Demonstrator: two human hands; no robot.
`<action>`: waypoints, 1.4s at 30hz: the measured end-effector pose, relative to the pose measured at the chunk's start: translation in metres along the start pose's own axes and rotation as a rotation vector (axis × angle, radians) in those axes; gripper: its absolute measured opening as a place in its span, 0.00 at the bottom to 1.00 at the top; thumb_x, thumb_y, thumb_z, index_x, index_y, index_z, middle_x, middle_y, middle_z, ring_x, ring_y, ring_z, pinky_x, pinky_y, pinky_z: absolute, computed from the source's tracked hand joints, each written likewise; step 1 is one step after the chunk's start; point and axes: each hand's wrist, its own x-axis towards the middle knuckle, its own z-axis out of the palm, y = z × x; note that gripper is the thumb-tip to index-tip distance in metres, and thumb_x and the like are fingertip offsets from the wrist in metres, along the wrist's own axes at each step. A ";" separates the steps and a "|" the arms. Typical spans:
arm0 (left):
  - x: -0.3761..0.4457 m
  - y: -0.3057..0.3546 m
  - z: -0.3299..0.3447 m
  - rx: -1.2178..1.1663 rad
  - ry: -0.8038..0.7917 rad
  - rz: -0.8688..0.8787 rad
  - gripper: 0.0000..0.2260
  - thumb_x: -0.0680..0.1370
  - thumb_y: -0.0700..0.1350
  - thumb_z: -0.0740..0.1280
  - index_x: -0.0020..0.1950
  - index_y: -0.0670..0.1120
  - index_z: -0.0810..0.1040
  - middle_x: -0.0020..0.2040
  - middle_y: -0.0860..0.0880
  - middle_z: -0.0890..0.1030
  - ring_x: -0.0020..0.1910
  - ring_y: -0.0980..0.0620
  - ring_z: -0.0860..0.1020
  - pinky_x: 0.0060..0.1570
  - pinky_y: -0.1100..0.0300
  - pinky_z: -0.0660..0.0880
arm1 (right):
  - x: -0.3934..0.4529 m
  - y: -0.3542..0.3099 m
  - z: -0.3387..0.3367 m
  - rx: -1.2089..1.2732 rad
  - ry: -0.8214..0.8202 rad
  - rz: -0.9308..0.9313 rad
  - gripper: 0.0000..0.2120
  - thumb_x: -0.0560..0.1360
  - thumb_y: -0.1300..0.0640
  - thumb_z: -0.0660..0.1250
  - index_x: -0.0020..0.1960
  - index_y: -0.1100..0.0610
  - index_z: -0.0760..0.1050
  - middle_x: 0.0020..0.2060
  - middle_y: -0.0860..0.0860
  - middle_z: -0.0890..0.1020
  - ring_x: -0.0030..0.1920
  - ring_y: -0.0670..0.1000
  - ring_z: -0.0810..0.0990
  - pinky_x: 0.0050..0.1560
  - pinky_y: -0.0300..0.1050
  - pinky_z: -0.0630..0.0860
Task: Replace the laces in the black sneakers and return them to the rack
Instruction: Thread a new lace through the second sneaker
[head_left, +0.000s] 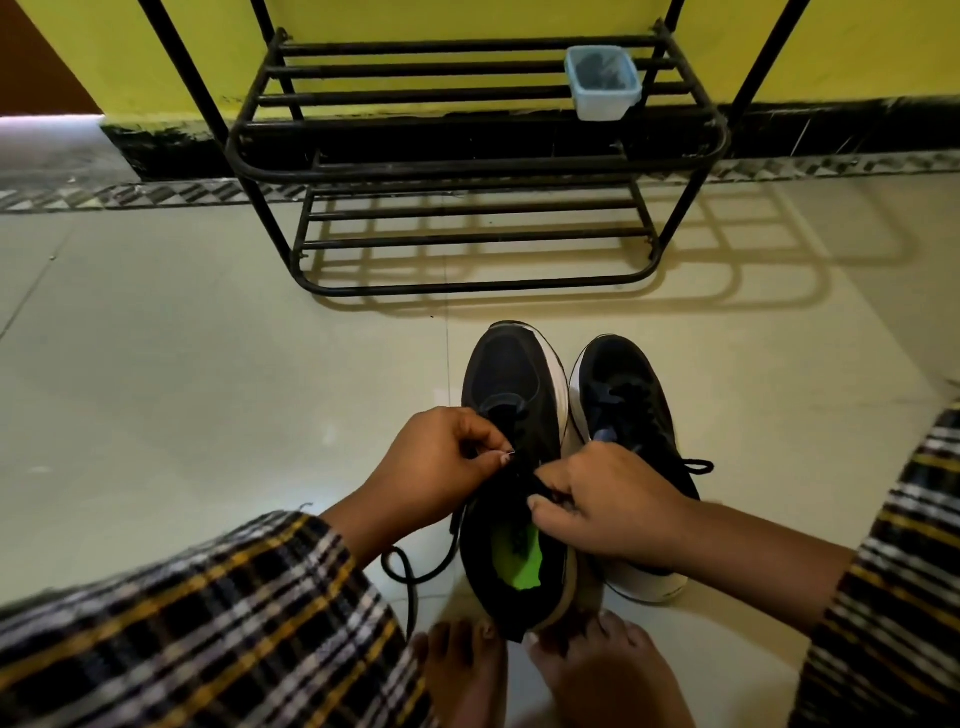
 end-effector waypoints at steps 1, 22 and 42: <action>0.000 -0.001 0.000 -0.003 -0.001 0.007 0.05 0.74 0.41 0.70 0.40 0.51 0.82 0.38 0.57 0.79 0.34 0.67 0.74 0.36 0.74 0.68 | 0.000 -0.001 0.000 -0.005 -0.003 -0.001 0.22 0.71 0.42 0.51 0.31 0.59 0.68 0.25 0.55 0.73 0.26 0.52 0.71 0.28 0.49 0.63; -0.006 0.014 0.004 -0.529 -0.021 -0.236 0.04 0.74 0.35 0.69 0.46 0.35 0.82 0.29 0.54 0.79 0.25 0.66 0.74 0.26 0.75 0.67 | 0.001 -0.008 -0.002 -0.150 -0.095 -0.097 0.18 0.80 0.45 0.53 0.41 0.56 0.70 0.34 0.52 0.75 0.33 0.51 0.70 0.31 0.46 0.63; -0.006 0.008 0.011 -0.512 0.009 -0.240 0.02 0.74 0.36 0.69 0.44 0.42 0.79 0.33 0.50 0.77 0.24 0.65 0.73 0.25 0.74 0.67 | 0.022 0.000 -0.005 0.290 0.226 0.105 0.03 0.74 0.62 0.67 0.41 0.56 0.76 0.40 0.47 0.77 0.44 0.48 0.75 0.49 0.49 0.73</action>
